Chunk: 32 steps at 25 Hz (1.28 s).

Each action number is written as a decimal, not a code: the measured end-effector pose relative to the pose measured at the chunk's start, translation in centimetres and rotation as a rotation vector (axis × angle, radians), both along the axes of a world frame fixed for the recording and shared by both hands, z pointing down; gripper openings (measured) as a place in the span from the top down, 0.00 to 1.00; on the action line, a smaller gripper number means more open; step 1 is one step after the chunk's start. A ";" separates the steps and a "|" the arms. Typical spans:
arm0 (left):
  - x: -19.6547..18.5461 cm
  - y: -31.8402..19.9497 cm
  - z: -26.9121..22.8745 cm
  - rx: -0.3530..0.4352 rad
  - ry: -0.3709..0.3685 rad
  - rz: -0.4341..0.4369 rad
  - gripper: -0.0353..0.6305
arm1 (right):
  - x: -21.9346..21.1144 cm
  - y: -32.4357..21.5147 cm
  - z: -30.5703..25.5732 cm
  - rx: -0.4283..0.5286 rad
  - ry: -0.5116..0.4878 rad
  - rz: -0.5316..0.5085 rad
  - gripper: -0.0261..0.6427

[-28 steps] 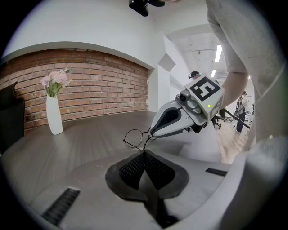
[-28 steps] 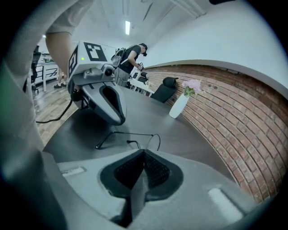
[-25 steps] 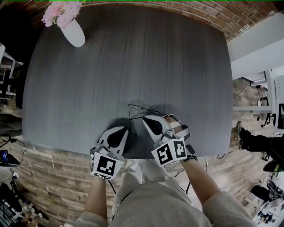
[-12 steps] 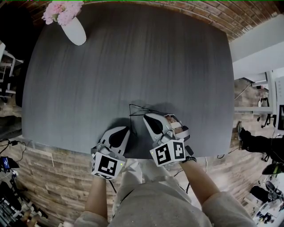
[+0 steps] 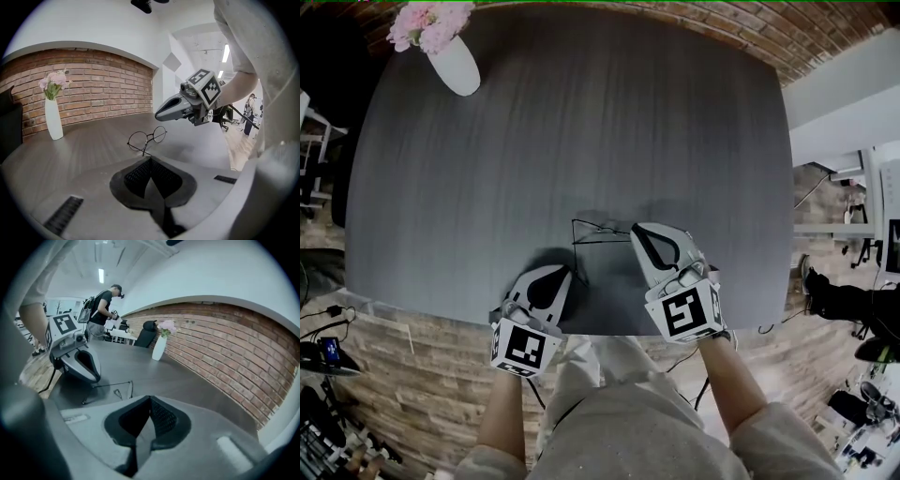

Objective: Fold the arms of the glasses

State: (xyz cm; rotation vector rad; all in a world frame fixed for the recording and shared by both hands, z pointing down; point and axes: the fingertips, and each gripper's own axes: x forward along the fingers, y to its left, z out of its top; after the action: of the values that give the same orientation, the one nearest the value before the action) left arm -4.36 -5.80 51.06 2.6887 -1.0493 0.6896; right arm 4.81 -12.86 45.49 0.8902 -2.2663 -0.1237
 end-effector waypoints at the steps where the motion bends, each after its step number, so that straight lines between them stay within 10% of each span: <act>1: 0.0 0.0 0.1 -0.002 0.000 0.003 0.95 | 0.5 -0.3 0.3 -0.006 0.009 0.012 0.96; 32: 4.2 -1.4 0.0 -0.033 -0.034 0.085 0.95 | 1.1 0.1 3.5 -0.065 0.019 -0.018 0.96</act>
State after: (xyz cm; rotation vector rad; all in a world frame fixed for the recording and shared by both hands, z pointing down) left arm -0.18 -7.23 51.05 2.7151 -0.9277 0.7628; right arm 5.92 -12.80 48.96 0.8317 -2.2484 -0.0660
